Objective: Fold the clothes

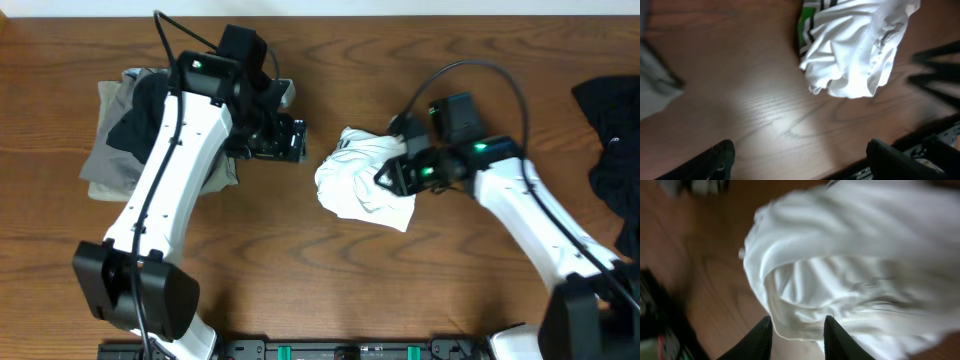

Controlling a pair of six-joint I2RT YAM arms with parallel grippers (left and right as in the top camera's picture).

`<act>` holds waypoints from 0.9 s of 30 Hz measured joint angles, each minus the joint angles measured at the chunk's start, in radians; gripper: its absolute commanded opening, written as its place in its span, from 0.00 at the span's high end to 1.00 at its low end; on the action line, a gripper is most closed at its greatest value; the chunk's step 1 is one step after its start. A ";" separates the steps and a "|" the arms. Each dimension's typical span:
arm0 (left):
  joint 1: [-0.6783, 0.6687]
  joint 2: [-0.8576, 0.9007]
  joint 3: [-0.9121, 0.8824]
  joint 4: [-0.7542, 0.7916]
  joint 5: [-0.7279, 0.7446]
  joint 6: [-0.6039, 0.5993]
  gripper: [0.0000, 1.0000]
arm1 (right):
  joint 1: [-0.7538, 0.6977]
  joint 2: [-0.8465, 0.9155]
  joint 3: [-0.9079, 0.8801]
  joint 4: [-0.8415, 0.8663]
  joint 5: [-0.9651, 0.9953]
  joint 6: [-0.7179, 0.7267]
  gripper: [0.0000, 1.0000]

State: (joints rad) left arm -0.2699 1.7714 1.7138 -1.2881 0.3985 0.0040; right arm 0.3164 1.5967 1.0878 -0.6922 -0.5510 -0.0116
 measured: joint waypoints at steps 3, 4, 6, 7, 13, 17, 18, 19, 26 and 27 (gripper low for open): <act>0.001 0.000 -0.056 0.064 0.063 0.002 0.13 | 0.058 0.056 -0.016 -0.001 -0.003 -0.053 0.63; 0.001 0.000 -0.075 0.084 0.086 0.004 0.13 | 0.077 0.073 -0.019 -0.002 -0.003 -0.068 0.63; 0.001 0.000 -0.108 0.110 0.122 0.005 0.13 | 0.110 0.103 -0.022 0.000 -0.003 -0.092 0.67; 0.001 0.000 -0.125 0.118 0.134 0.005 0.13 | 0.124 0.116 -0.023 0.000 -0.002 -0.105 0.75; 0.001 0.000 -0.225 0.145 0.172 0.009 0.13 | 0.145 0.138 -0.023 -0.039 0.105 -0.098 0.99; 0.001 0.000 -0.270 0.179 0.179 0.012 0.13 | 0.119 0.134 -0.024 -0.097 0.196 -0.090 0.99; 0.001 0.000 -0.281 0.192 0.179 0.013 0.13 | 0.107 0.127 -0.024 -0.110 0.212 -0.090 0.99; 0.001 0.000 -0.290 0.203 0.180 0.013 0.13 | 0.094 0.117 -0.025 -0.124 0.228 -0.089 0.99; -0.018 0.000 -0.377 0.352 0.255 0.019 0.13 | 0.059 0.056 -0.025 -0.181 0.274 -0.084 0.99; -0.028 0.000 -0.391 0.366 0.266 0.019 0.13 | 0.059 0.056 -0.025 -0.181 0.277 -0.079 0.99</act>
State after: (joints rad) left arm -0.2981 1.7714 1.3228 -0.9218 0.6640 0.0231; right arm 0.3752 1.6531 1.0630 -0.8734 -0.2741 -0.0906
